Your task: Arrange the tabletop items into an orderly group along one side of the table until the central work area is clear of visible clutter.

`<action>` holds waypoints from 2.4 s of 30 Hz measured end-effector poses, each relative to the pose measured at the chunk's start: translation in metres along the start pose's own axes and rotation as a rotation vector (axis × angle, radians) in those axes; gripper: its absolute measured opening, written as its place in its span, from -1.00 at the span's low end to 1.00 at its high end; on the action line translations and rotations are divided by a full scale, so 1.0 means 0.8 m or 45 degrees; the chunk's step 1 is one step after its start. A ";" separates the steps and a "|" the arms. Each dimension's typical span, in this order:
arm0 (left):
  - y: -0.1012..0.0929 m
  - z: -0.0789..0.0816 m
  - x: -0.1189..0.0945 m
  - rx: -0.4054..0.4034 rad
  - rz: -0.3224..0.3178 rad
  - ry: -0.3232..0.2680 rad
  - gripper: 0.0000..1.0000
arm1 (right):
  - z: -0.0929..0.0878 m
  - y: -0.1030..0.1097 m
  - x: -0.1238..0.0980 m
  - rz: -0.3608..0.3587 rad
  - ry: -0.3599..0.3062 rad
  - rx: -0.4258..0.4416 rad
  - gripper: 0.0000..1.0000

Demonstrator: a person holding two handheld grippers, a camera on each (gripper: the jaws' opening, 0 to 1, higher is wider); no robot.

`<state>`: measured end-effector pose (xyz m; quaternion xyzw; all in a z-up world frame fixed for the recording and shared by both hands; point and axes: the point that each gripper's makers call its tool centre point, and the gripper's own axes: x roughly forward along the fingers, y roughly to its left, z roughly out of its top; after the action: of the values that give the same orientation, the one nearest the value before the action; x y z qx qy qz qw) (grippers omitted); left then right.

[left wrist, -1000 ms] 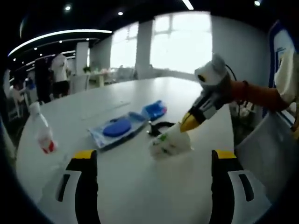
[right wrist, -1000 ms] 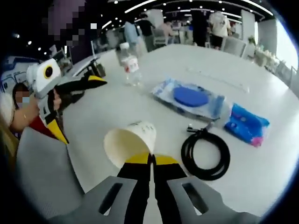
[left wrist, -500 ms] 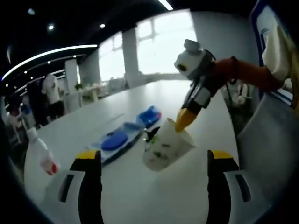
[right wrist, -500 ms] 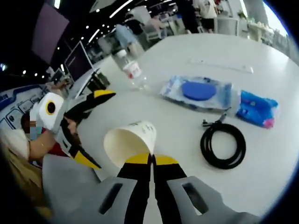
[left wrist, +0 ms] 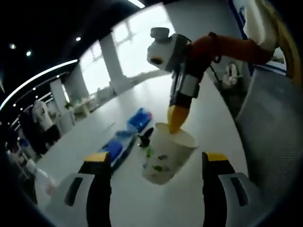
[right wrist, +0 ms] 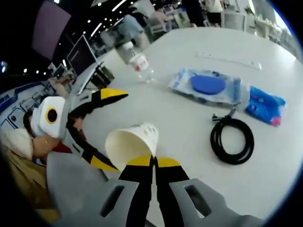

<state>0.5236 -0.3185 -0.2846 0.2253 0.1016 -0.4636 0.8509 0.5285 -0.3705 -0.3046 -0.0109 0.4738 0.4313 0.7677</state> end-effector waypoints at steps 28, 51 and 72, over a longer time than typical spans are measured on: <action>-0.036 -0.006 0.003 0.142 -0.126 0.065 -0.20 | -0.009 0.023 0.001 0.079 0.049 0.106 -0.96; 0.004 0.020 -0.014 -0.399 -0.018 -0.177 -0.22 | 0.086 0.026 -0.041 0.048 -0.511 0.063 -0.31; 0.127 0.003 -0.037 -0.661 0.389 -0.347 -0.22 | 0.069 -0.012 -0.075 -0.117 -0.687 0.029 0.83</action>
<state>0.5921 -0.2497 -0.2417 -0.0505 0.0667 -0.3150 0.9454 0.5638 -0.3922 -0.2341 0.0916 0.2562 0.3778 0.8850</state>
